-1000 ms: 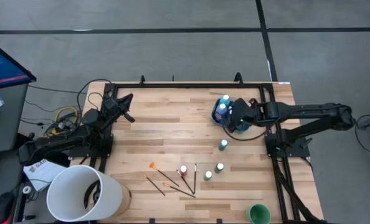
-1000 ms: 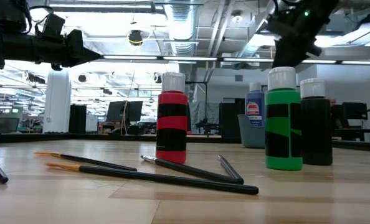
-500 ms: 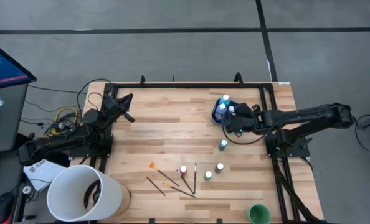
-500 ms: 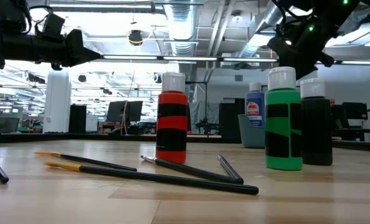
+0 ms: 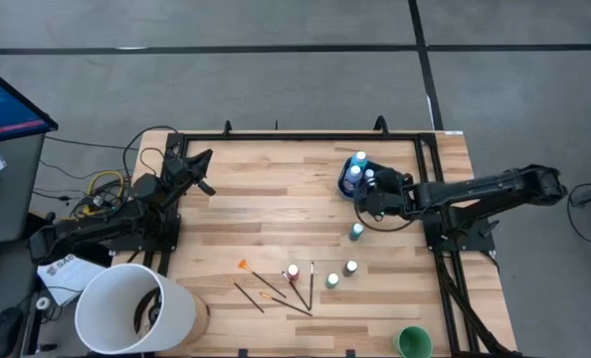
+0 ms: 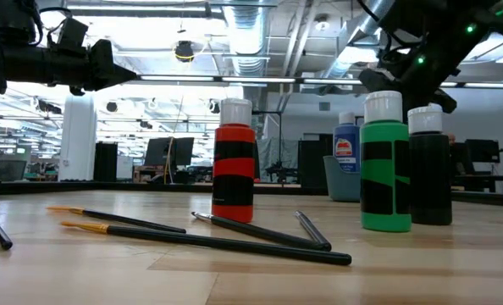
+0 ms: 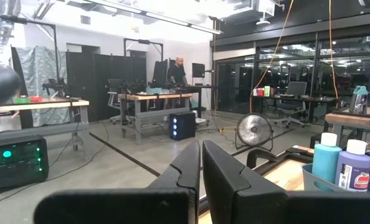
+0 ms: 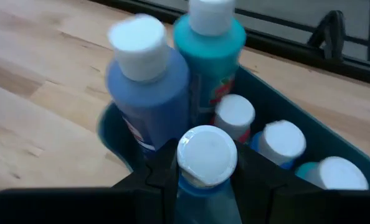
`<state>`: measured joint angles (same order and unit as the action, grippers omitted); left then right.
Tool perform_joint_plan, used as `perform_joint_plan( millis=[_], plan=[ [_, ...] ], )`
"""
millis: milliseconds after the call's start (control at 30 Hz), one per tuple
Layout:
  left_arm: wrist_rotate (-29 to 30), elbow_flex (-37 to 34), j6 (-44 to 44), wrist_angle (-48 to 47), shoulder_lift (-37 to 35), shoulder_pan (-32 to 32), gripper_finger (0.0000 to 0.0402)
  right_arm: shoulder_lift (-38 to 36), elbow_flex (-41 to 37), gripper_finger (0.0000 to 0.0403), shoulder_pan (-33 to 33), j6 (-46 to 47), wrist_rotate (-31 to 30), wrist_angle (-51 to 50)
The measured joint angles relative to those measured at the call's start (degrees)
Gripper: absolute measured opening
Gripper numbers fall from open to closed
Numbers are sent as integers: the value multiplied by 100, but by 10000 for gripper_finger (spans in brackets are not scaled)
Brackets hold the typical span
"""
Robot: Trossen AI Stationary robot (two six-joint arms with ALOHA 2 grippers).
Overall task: Pick & Place Paint Supplies
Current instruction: Put the small blue paint bottle into the blue bin
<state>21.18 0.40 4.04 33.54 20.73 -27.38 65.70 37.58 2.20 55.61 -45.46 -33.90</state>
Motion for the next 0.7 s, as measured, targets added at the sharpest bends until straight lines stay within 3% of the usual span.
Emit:
perform_joint_plan(
  millis=[433, 700],
  plan=[
    [-1, 0, 0, 0, 0, -2, 8, 785, -52, 108, -7, 147, -137, 344],
    [1, 0, 1, 0, 0, 0, 8, 873, -52, 108, -80, 145, -134, 412]
  ],
)
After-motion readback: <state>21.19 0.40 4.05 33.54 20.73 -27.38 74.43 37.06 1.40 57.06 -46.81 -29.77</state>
